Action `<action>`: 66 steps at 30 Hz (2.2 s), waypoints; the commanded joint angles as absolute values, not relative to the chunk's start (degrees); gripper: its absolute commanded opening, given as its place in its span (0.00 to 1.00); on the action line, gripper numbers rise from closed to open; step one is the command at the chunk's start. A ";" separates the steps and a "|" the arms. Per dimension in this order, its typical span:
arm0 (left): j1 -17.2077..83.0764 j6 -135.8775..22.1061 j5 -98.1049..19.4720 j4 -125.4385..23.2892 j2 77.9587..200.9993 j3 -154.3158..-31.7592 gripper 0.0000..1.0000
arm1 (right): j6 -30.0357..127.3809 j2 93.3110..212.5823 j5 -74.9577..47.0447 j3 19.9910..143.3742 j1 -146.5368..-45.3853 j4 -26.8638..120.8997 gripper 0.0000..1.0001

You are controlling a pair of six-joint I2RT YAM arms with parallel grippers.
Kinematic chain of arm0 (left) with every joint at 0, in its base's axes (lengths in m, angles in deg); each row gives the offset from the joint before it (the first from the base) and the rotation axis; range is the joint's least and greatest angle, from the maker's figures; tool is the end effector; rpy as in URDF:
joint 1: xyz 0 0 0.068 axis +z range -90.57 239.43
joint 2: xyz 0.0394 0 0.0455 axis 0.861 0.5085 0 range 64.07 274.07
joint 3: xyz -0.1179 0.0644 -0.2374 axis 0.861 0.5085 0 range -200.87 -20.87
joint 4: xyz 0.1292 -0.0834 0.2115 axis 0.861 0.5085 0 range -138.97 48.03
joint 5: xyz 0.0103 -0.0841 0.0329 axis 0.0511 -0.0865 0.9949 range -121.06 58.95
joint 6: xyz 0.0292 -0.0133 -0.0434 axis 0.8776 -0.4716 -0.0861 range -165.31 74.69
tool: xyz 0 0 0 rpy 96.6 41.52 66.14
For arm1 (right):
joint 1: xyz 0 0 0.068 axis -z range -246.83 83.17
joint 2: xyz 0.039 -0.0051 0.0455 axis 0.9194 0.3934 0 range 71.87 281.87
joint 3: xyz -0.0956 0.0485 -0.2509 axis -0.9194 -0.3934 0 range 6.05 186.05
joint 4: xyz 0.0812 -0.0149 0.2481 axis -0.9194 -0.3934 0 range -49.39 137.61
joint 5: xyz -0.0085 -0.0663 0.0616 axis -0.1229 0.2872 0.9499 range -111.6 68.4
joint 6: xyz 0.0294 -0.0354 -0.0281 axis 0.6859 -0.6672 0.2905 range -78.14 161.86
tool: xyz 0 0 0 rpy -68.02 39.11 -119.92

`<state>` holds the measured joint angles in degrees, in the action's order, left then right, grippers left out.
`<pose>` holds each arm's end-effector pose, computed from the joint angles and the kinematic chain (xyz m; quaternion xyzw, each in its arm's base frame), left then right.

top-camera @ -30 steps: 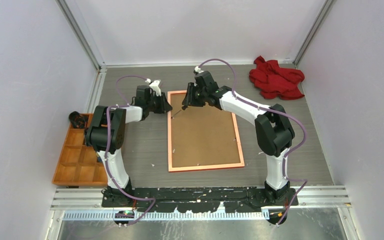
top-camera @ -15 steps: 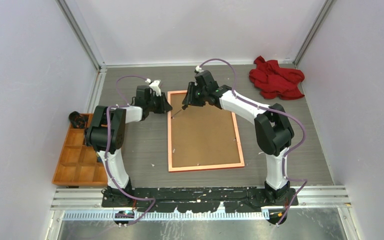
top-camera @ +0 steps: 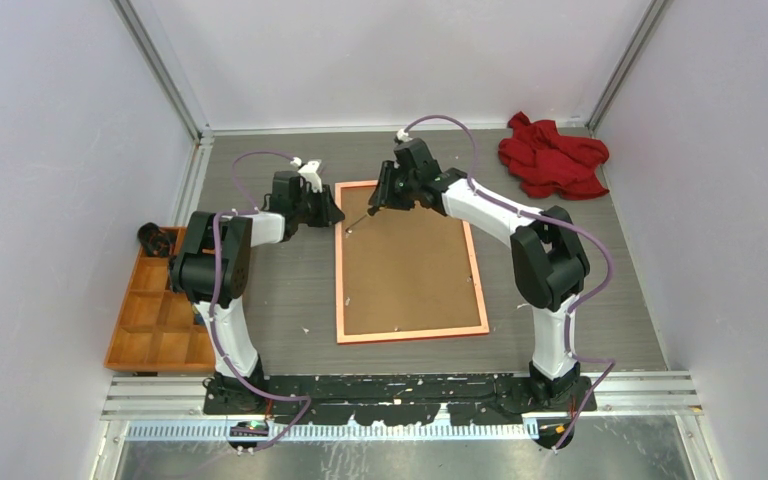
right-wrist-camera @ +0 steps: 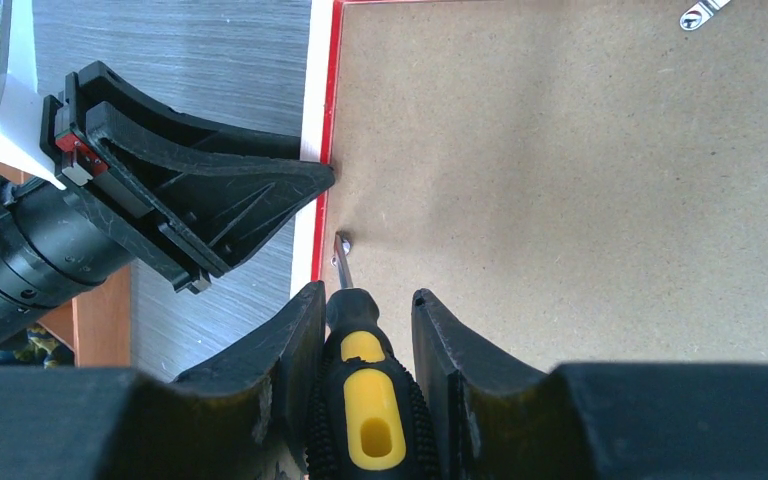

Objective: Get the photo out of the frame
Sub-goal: Release the photo frame item from the photo frame.

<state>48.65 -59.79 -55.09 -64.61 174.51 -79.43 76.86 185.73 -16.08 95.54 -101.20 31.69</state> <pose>0.3869 -0.0884 0.1422 0.0659 0.8750 -0.2779 0.3909 0.3764 0.2615 0.2377 -0.0152 0.9064 0.2749 0.3203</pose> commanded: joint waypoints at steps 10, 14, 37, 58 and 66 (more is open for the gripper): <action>48.10 -57.17 -57.24 -63.91 172.71 -78.12 0.19 | 71.90 179.59 -19.92 96.84 -99.60 29.60 0.01; 48.08 -57.17 -57.25 -63.91 172.71 -78.17 0.19 | 71.14 178.24 -20.15 96.75 -98.79 29.64 0.01; 48.10 -57.17 -57.41 -64.00 172.62 -78.05 0.20 | 71.77 174.63 -22.61 93.46 -89.59 33.01 0.01; 48.62 -57.96 -57.86 -64.79 172.53 -77.73 0.22 | 36.73 137.91 -18.73 62.52 -85.33 39.14 0.01; 48.62 -57.96 -58.19 -64.79 172.61 -77.82 0.21 | 32.53 141.05 -25.18 55.86 -86.11 50.94 0.01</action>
